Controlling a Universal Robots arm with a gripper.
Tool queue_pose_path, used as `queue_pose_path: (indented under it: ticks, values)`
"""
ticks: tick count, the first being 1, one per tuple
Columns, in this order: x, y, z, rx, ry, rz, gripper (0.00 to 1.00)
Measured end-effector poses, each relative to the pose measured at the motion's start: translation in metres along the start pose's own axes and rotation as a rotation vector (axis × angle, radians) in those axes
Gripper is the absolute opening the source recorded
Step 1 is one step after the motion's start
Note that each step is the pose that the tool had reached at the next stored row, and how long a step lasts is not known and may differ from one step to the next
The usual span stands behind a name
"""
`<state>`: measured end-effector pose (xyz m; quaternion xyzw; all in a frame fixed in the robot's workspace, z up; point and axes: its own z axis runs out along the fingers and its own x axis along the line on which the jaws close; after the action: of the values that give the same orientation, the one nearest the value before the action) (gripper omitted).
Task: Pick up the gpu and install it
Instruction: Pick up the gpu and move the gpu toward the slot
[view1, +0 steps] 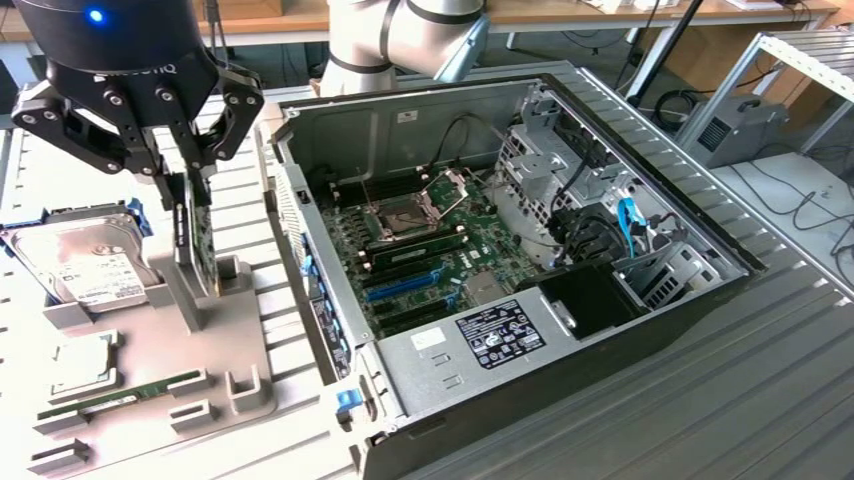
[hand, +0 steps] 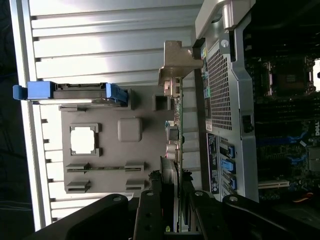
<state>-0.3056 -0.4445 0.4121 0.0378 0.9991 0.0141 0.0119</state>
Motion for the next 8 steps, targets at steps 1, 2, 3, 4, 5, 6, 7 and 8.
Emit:
queue_pose_path:
  ticks: [1, 2, 3, 4, 5, 6, 7, 8]
  values:
    - [0.0000, 0.0000, -0.0003, -0.0001, 0.0001, 0.000, 0.26]
    - [0.0000, 0.0000, -0.0006, -0.0004, 0.0000, 0.000, 0.26]
    - [0.0000, 0.0000, -0.0008, -0.0006, 0.0000, 0.000, 0.26]
    - [0.0000, 0.0000, -0.0011, -0.0008, 0.0001, 0.000, 0.26]
    - [0.0000, 0.0001, -0.0012, -0.0009, 0.0001, 0.000, 0.26]
    - [0.0000, 0.0000, -0.0015, -0.0012, 0.0001, 0.000, 0.26]
    - [0.0000, 0.0000, -0.0017, -0.0014, 0.0002, 0.000, 0.26]
    - [0.0000, 0.0000, -0.0020, -0.0017, 0.0003, 0.000, 0.26]
